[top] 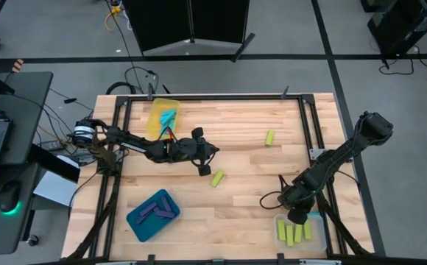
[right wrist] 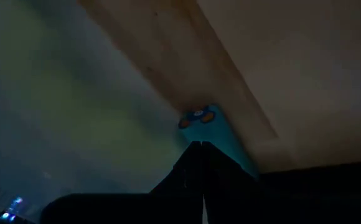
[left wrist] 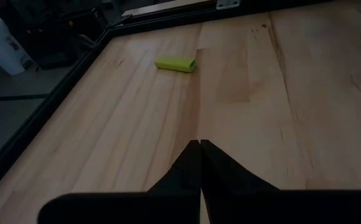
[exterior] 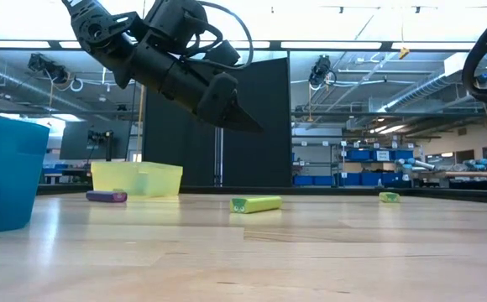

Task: Sort blocks
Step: Put the blue block into the yellow bin

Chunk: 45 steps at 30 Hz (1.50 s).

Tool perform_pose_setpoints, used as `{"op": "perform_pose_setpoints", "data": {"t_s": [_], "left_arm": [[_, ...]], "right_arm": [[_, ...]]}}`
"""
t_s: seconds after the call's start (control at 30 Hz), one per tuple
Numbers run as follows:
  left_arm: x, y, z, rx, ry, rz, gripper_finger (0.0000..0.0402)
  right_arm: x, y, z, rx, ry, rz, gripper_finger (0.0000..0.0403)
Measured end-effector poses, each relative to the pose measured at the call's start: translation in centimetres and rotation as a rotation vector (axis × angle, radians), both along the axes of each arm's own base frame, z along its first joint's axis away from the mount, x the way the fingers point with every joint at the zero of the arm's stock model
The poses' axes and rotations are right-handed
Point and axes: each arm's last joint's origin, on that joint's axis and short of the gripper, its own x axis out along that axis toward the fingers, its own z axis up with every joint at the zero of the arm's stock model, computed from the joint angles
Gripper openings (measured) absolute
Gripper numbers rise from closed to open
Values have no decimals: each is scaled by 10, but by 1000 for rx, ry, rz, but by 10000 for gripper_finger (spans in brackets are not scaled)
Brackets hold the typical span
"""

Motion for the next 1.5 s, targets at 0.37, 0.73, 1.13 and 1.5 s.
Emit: {"op": "perform_pose_setpoints", "data": {"t_s": [0.37, 0.73, 1.13, 1.5], "left_arm": [[0, 0, 0, 0, 0, 0, 8], [0, 0, 1, 1, -8, 1, 8], [0, 0, 1, 5, -8, 10, 8], [0, -3, 1, 5, -5, 1, 8]], "right_arm": [[-1, 0, -13, 42, -8, 6, 4], [4, -14, 13, -325, -93, 72, 5], [23, -16, 69, -588, -237, 180, 30], [8, -35, 20, -518, -99, 106, 161]]}}
